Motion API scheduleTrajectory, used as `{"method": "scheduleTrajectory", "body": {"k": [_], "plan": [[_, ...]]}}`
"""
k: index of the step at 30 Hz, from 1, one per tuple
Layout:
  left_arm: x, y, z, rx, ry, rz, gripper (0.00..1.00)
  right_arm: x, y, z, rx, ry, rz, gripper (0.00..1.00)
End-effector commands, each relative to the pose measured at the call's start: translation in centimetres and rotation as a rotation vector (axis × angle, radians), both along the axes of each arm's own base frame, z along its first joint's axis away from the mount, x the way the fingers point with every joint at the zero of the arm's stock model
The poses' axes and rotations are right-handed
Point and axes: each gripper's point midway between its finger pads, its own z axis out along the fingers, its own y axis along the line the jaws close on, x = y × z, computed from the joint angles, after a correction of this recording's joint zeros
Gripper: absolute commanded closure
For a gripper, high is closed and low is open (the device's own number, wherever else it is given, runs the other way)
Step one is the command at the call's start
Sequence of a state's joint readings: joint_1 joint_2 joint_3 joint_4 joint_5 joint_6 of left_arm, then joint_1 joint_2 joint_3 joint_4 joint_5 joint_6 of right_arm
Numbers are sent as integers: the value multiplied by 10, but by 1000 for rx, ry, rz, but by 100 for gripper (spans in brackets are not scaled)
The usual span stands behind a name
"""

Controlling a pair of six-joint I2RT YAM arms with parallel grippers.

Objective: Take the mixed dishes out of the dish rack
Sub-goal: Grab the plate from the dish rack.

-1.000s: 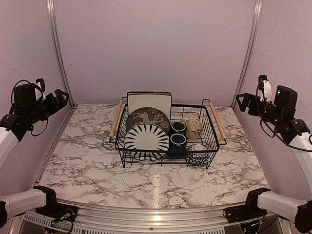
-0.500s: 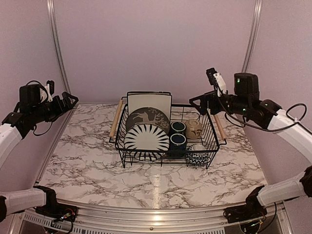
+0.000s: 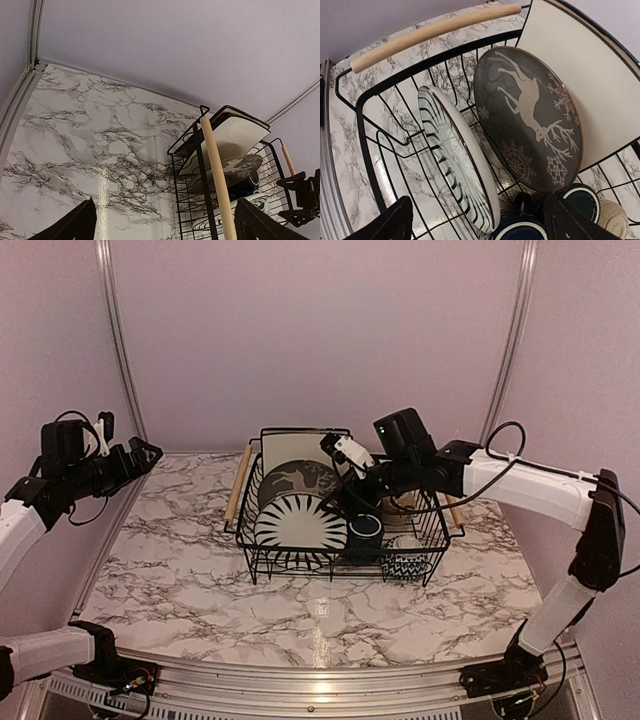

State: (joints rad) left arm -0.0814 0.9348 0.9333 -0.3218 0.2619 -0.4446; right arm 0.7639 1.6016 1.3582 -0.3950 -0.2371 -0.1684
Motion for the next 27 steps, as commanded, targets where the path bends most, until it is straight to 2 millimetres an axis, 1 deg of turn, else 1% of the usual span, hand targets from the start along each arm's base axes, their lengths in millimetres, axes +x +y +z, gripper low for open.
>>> {"method": "scheduleTrajectory", "body": {"k": [1,5,8,11,14,20,25,27], "plan": [[-7,1,-4,32,6,-12,1,9,1,-28,-124,-1,17,14],[-6,3,-5,43,14,-5,1,22,2,-45,-184,-10,-3,16],[-5,3,-5,54,17,-6,1,22,9,-56,-191,4,34,17],[-3,5,-4,69,18,1,1,21,17,-65,-187,22,75,23],[-2,5,-3,73,16,-3,1,20,25,-69,-170,24,114,30],[-2,6,1,89,16,-5,1,11,35,-71,-144,38,199,37],[-4,7,2,96,13,1,1,8,36,-80,-162,70,228,52],[-5,8,0,97,17,3,1,6,37,-78,-152,76,241,59]]}}
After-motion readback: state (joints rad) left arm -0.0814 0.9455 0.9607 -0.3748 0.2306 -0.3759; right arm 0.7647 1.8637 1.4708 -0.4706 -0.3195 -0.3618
